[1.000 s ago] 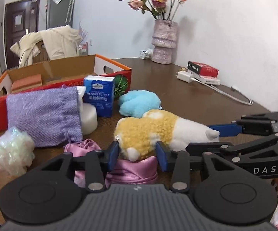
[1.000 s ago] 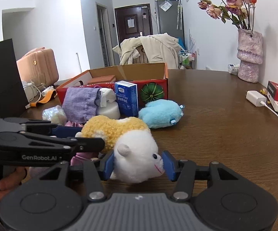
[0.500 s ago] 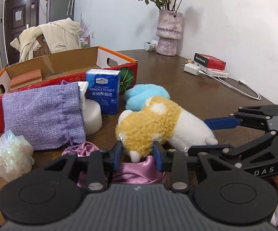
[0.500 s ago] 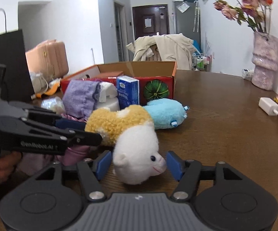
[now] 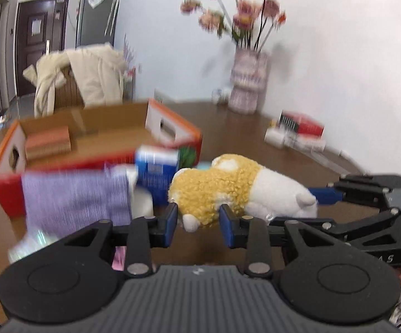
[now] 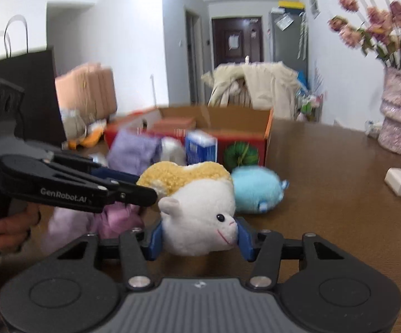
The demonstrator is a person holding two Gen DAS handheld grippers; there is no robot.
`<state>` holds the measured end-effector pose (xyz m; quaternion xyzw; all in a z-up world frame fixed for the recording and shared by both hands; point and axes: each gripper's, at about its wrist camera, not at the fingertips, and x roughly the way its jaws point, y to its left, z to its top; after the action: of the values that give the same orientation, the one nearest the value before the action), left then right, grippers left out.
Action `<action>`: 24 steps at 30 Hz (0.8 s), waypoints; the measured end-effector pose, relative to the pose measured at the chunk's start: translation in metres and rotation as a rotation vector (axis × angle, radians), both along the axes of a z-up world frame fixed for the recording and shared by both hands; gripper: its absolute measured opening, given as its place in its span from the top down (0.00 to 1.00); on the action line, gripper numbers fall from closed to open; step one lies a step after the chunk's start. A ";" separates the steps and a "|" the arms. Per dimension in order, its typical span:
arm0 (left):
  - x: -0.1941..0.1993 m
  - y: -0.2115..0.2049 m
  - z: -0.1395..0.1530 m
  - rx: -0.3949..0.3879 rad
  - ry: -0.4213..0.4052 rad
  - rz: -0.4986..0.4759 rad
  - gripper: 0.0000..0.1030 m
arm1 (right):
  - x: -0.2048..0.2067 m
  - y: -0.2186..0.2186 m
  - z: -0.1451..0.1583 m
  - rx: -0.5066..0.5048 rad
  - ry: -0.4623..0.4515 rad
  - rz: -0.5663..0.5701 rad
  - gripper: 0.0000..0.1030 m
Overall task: Organize soft objects
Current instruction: 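Lift the plush toy with the right tool into the box and release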
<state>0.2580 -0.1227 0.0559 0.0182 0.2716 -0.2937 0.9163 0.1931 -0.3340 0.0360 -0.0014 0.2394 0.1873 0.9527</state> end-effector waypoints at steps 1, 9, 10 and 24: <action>0.005 0.003 0.011 -0.021 -0.005 -0.004 0.67 | 0.000 0.000 0.008 0.009 -0.014 -0.008 0.50; 0.129 0.005 0.054 -0.047 -0.026 0.035 0.67 | 0.102 -0.001 0.062 0.090 -0.033 -0.041 0.50; 0.155 0.003 0.053 -0.038 -0.019 0.049 0.67 | 0.127 0.001 0.063 0.095 -0.019 -0.049 0.50; 0.338 -0.006 -0.037 0.075 0.234 0.130 0.66 | 0.327 0.056 0.001 -0.128 0.153 -0.183 0.49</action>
<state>0.5965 -0.1283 0.0189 0.0003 0.3878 -0.2233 0.8943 0.5200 -0.2777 0.0375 -0.0263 0.3218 0.0834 0.9427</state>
